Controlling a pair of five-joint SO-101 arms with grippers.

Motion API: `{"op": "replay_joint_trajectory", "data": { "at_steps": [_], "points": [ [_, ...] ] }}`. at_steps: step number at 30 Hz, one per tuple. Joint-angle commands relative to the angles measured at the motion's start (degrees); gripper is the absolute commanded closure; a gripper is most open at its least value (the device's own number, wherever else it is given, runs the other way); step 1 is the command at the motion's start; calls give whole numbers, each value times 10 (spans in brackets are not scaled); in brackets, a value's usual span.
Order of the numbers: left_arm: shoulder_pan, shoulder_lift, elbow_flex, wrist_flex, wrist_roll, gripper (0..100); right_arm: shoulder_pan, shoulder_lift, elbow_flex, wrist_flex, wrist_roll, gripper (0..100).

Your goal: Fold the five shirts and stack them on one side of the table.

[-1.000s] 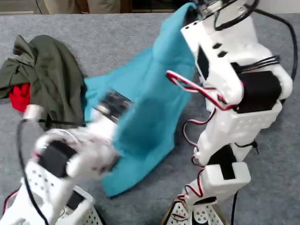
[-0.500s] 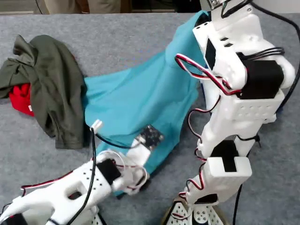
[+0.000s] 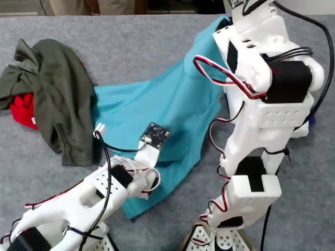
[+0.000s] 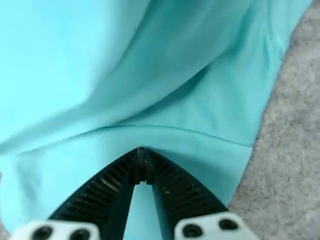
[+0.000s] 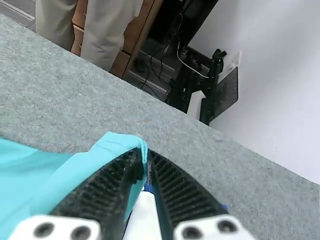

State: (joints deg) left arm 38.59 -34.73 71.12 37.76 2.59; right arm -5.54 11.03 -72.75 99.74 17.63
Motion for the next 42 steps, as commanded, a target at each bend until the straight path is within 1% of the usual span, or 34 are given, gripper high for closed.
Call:
{"op": "replay_joint_trajectory", "data": {
  "at_steps": [1,3,6,7,10,12,14,16,18,19,22,24,25,28,30,32,34,36,42],
  "points": [
    [-4,0,-18,10,7,962,9,-5,0,3,-4,998],
    [-5,0,-29,44,18,874,10,-5,0,3,-4,998],
    [-6,7,-48,127,113,681,21,-3,1,3,-4,998],
    [0,7,-48,147,134,664,21,-3,1,3,-4,998],
    [54,7,-35,147,123,696,29,-3,1,3,-4,998],
    [79,7,-32,132,98,753,32,-3,1,-1,-4,998],
    [95,7,-29,124,68,860,34,-3,1,-1,-4,997],
    [105,7,-29,124,46,989,44,-3,1,0,-4,997],
    [105,8,-27,127,44,963,51,-3,1,2,-4,997],
    [105,12,-26,125,44,981,57,-3,1,3,-4,997],
    [99,20,-30,128,44,983,72,-4,1,3,-4,997],
    [61,17,-55,149,42,982,78,-7,1,3,-4,997],
    [33,11,-87,181,41,982,79,-7,0,3,-4,997],
    [-58,-29,-233,328,40,982,91,-7,-2,3,-4,997],
    [-98,-72,-356,423,40,982,101,-7,1,4,-4,997],
    [-125,-109,-472,485,39,982,109,-7,1,4,-4,997],
    [-144,-138,-578,523,35,982,111,-6,1,4,-4,997],
    [-159,-154,-685,548,11,982,109,-7,0,4,-4,997],
    [-221,-156,-983,556,6,982,108,-8,-3,24,-4,997]
  ]
}}
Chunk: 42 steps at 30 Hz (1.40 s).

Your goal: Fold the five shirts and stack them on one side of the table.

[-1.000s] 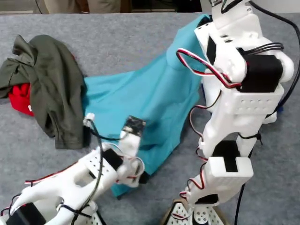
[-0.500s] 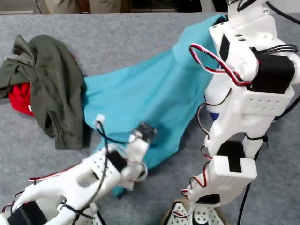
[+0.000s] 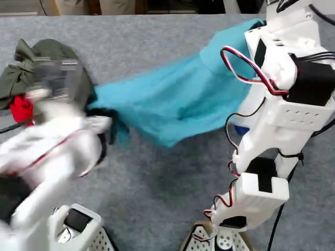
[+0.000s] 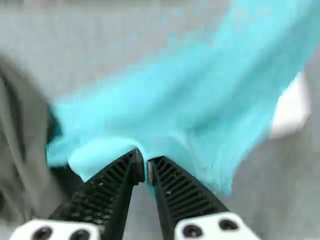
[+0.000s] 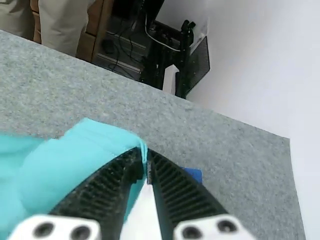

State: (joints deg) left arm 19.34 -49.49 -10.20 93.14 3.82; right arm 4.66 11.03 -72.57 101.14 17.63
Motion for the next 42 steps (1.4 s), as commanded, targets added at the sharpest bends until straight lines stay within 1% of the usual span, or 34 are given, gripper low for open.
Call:
{"op": "replay_joint_trajectory", "data": {
  "at_steps": [1,6,8,11,13,15,18,20,22,23,25,27,29,30,31,32,33,36,38,40,42],
  "points": [
    [-36,-8,-206,2,-7,982,6,-11,-5,10,-4,997],
    [-39,-8,-323,1,-5,982,0,-80,0,12,-4,997],
    [-41,-8,-361,1,-5,982,-5,-127,1,12,9,997],
    [-42,-8,-398,-32,1,981,-12,-193,28,12,40,997],
    [-41,-10,-405,-61,10,981,-16,-231,61,12,44,997],
    [-40,-9,-404,-69,8,981,-19,-270,96,11,44,997],
    [-39,-8,-338,-67,8,981,-20,-314,134,3,44,997],
    [-41,-8,-245,-75,7,981,-35,-326,160,-5,44,997],
    [-44,-8,-127,-107,6,981,-45,-326,186,-6,44,997],
    [-57,-8,-60,-139,6,981,-54,-325,199,-8,44,997],
    [-116,-8,85,-237,6,981,-78,-324,238,-24,45,997],
    [-169,-4,243,-399,11,981,-87,-319,288,-57,45,997],
    [-194,15,390,-585,10,981,-90,-309,344,-104,45,997],
    [-206,30,445,-665,8,981,-91,-303,374,-132,45,997],
    [-215,50,483,-725,8,981,-91,-297,403,-162,45,997],
    [-222,73,504,-767,8,981,-89,-291,430,-192,45,997],
    [-229,100,511,-789,9,979,-88,-284,458,-221,45,997],
    [-251,195,472,-794,11,974,-88,-259,532,-292,45,997],
    [-270,259,429,-777,23,923,-87,-243,566,-325,45,997],
    [-287,309,380,-731,70,846,-87,-227,582,-345,45,997],
    [-299,342,318,-646,111,787,-83,-212,585,-353,45,997]
  ]
}}
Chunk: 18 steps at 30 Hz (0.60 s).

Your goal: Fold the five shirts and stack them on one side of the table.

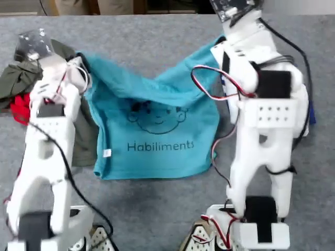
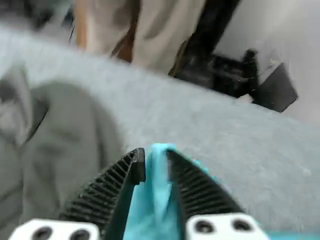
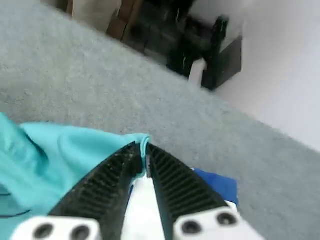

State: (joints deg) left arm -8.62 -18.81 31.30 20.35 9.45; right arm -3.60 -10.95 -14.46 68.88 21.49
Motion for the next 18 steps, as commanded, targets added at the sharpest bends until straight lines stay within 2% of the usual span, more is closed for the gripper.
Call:
{"op": "replay_joint_trajectory", "data": {
  "at_steps": [1,5,9,12,15,16,18],
  "points": [
    [-19,39,-130,139,55,772,3,17,3,-32,6,997],
    [25,38,-242,348,-4,744,27,65,2,-55,10,997],
    [77,3,-332,496,-28,743,43,109,0,-55,41,997],
    [186,-52,-337,582,-29,740,51,123,-14,-39,45,997],
    [353,-91,-251,607,-30,739,56,138,-27,-33,49,997],
    [398,-103,-208,585,-30,739,60,145,-30,-29,60,997],
    [444,-119,-120,513,-25,740,71,162,-37,-21,88,997]
  ]
}}
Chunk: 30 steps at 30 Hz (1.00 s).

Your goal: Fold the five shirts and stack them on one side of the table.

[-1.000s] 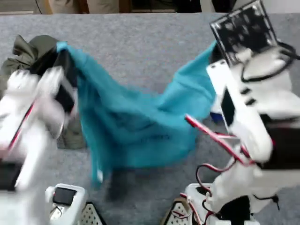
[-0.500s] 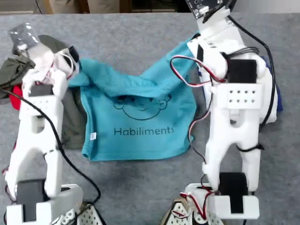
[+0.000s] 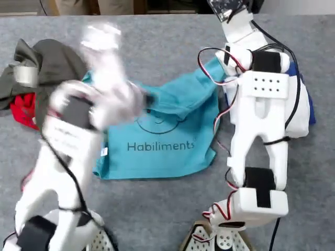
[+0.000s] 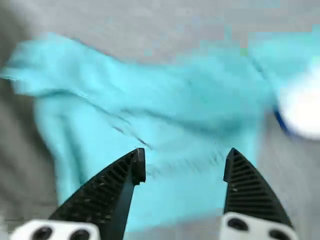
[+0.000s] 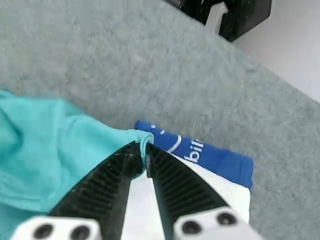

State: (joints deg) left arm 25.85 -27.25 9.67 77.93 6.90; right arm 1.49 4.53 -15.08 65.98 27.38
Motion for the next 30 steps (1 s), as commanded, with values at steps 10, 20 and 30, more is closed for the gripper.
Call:
{"op": "replay_joint_trajectory", "data": {
  "at_steps": [10,20,30],
  "points": [
    [137,19,431,-513,57,782,73,49,-32,28,84,997],
    [150,200,324,-382,57,795,70,49,-32,27,83,997],
    [13,301,236,-294,56,981,72,24,-32,31,79,997]
  ]
}}
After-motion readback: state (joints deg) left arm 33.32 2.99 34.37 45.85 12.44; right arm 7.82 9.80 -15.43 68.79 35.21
